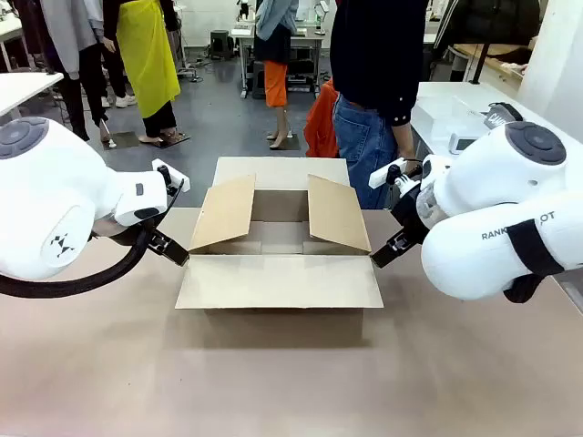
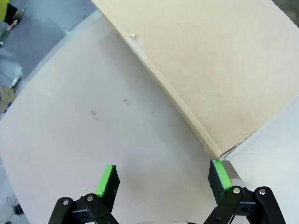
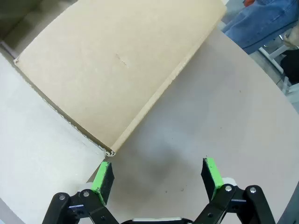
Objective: Pack the gift set into the box.
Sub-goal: Place both hands on the side flaps of the Package Box and spread them outward.
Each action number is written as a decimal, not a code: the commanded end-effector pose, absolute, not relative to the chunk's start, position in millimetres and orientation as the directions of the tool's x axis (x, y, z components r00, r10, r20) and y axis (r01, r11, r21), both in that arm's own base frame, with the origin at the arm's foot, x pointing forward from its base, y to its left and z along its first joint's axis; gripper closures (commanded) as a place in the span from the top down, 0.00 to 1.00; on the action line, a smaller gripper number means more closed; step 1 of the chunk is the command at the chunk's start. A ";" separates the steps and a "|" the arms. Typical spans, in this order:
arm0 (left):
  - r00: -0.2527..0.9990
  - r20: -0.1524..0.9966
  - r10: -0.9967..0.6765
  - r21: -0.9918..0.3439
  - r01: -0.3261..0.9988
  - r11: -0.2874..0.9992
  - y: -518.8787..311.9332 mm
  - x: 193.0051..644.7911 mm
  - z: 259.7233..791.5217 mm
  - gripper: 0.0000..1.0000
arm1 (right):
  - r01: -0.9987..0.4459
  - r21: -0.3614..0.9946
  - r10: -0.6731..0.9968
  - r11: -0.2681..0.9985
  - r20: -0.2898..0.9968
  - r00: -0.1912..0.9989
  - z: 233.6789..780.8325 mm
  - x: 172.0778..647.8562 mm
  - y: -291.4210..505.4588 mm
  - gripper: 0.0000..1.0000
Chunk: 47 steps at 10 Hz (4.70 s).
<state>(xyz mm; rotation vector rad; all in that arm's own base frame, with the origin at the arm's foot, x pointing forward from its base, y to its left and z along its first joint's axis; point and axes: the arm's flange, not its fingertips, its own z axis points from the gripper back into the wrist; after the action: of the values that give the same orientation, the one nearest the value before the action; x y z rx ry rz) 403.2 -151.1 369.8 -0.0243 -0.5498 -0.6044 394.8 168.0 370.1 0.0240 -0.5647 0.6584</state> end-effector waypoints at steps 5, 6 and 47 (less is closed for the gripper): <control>0.684 0.498 -0.533 0.136 0.546 0.827 -151.4 403.1 370.0 1.00 | -0.585 -0.154 0.572 0.796 0.504 0.647 370.2 394.7 168.0 1.00; 0.684 0.498 -0.533 0.136 0.546 0.827 -151.4 403.1 370.0 1.00 | -0.585 -0.154 0.572 0.796 0.504 0.647 370.2 394.7 168.0 1.00; 0.846 0.528 -0.078 -0.492 0.380 0.783 -115.0 378.7 487.3 1.00 | -0.375 0.225 0.146 0.899 0.653 0.743 464.8 347.0 141.0 1.00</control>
<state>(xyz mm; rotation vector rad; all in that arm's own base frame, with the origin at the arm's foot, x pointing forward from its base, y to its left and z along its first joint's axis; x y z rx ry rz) 362.9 -145.1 501.7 -0.6776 -0.5551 -0.2918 339.5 176.7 479.4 0.4670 -0.6029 0.3726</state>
